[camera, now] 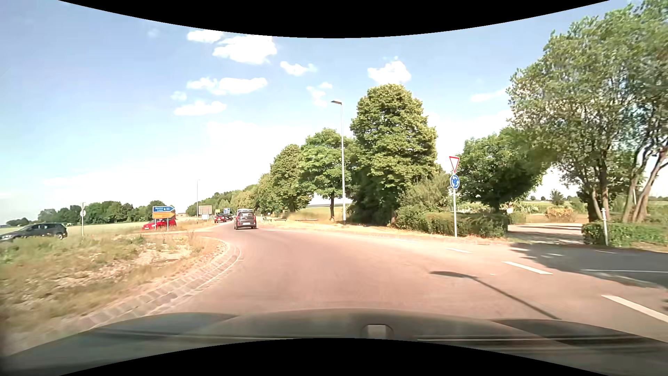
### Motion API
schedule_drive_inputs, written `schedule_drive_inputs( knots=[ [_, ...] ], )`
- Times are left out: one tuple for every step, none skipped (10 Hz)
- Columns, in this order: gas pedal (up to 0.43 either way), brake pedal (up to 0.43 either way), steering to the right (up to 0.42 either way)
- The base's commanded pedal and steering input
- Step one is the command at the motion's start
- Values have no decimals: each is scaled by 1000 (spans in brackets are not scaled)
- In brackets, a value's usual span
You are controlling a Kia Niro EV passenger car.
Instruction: Follow the waypoints while adhering to traffic rules and regulations
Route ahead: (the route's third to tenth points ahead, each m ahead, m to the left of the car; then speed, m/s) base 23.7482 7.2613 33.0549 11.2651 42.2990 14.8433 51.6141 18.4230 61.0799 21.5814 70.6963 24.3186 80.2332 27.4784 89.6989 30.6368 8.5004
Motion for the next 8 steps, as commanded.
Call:
schedule_drive_inputs(
  knots=[
    [67,6,-84],
    [67,6,-100],
    [67,6,-117],
    [67,6,-129],
    [67,6,-141],
    [67,6,-143],
    [110,6,-142],
    [118,6,-142]
  ],
)
